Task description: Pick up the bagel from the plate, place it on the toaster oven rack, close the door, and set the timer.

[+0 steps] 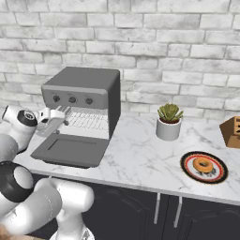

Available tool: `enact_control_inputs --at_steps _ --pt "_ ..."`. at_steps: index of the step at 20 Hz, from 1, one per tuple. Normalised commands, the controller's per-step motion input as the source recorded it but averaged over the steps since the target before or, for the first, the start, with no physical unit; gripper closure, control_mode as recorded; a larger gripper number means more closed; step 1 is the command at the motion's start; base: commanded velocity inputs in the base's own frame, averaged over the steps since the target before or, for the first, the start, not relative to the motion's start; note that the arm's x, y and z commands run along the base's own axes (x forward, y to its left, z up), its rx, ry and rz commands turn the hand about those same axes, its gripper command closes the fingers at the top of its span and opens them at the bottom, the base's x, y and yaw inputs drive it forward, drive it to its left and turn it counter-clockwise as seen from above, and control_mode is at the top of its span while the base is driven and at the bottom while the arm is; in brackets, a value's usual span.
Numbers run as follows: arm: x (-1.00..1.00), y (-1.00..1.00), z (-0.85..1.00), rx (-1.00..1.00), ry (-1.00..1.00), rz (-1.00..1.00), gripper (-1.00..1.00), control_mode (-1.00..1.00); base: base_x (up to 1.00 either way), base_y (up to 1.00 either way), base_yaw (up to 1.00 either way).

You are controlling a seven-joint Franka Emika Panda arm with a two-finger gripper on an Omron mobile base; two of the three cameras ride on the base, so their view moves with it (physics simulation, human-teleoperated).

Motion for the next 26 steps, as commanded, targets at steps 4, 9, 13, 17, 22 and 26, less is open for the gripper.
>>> enact_control_inputs --at_steps 4,9,13,17,22,26 --pt "0.16 0.00 -0.11 0.00 0.00 0.00 -1.00 -1.00 0.00 0.00 0.00" --pt "0.08 0.00 -0.13 0.01 0.00 0.00 -1.00 -1.00 0.00 0.00 0.00" --pt "0.09 0.00 -0.09 0.02 0.00 0.00 -1.00 -1.00 0.00 0.00 0.00" --pt "0.16 0.01 -0.04 0.02 0.00 0.00 -1.00 -1.00 0.00 0.00 0.00" --pt "0.20 0.03 -0.04 0.00 0.00 0.01 -1.00 -1.00 0.00 0.00 0.00" --pt "0.19 0.05 -0.06 0.00 -0.01 0.03 -1.00 -1.00 0.00 0.00 0.00"
